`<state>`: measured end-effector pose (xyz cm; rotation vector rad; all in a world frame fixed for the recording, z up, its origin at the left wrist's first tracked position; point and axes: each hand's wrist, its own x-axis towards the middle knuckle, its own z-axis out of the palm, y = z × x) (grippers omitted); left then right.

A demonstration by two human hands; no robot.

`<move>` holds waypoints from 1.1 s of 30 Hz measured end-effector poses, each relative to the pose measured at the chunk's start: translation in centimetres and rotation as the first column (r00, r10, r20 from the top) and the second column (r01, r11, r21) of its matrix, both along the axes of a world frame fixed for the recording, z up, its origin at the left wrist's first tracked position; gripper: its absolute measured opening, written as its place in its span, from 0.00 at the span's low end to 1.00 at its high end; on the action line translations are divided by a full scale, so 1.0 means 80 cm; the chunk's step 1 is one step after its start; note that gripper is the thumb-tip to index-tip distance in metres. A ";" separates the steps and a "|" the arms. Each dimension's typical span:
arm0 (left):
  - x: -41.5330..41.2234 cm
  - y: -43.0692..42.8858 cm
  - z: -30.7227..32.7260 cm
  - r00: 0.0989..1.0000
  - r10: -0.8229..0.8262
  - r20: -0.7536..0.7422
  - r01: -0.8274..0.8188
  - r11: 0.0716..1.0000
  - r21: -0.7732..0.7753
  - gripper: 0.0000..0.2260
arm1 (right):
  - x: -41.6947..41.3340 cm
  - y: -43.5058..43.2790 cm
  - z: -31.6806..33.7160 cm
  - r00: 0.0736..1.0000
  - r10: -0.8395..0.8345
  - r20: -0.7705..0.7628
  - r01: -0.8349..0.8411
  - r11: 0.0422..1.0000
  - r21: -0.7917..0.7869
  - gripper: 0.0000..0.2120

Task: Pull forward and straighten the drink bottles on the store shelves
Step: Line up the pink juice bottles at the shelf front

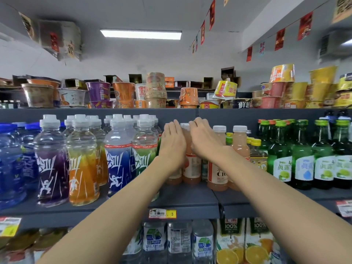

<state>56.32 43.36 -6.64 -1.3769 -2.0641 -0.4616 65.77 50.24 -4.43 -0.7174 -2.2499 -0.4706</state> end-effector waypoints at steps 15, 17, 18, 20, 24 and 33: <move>0.007 -0.023 0.001 0.954 -0.281 0.103 0.229 0.907 0.354 0.11 | 0.027 -0.011 0.008 0.965 0.104 -0.242 -0.164 0.956 -0.243 0.16; 0.010 -0.028 0.004 0.927 -0.334 0.171 0.253 0.893 0.373 0.13 | 0.033 -0.008 0.012 0.960 0.103 -0.260 -0.184 0.933 -0.308 0.18; 0.010 -0.029 0.007 0.911 -0.355 0.208 0.259 0.888 0.380 0.14 | 0.037 -0.005 0.014 0.959 0.104 -0.264 -0.193 0.921 -0.338 0.18; 0.011 -0.032 0.014 0.883 -0.378 0.279 0.261 0.888 0.379 0.17 | 0.041 0.001 0.019 0.959 0.115 -0.258 -0.209 0.904 -0.373 0.18; 0.012 -0.040 0.027 0.826 -0.401 0.395 0.261 0.894 0.364 0.19 | 0.046 0.009 0.027 0.959 0.179 -0.218 -0.255 0.881 -0.399 0.17; 0.009 -0.051 0.029 0.859 -0.377 0.345 0.287 0.914 0.286 0.22 | 0.059 0.012 0.029 0.980 0.199 -0.009 -0.197 0.960 -0.199 0.28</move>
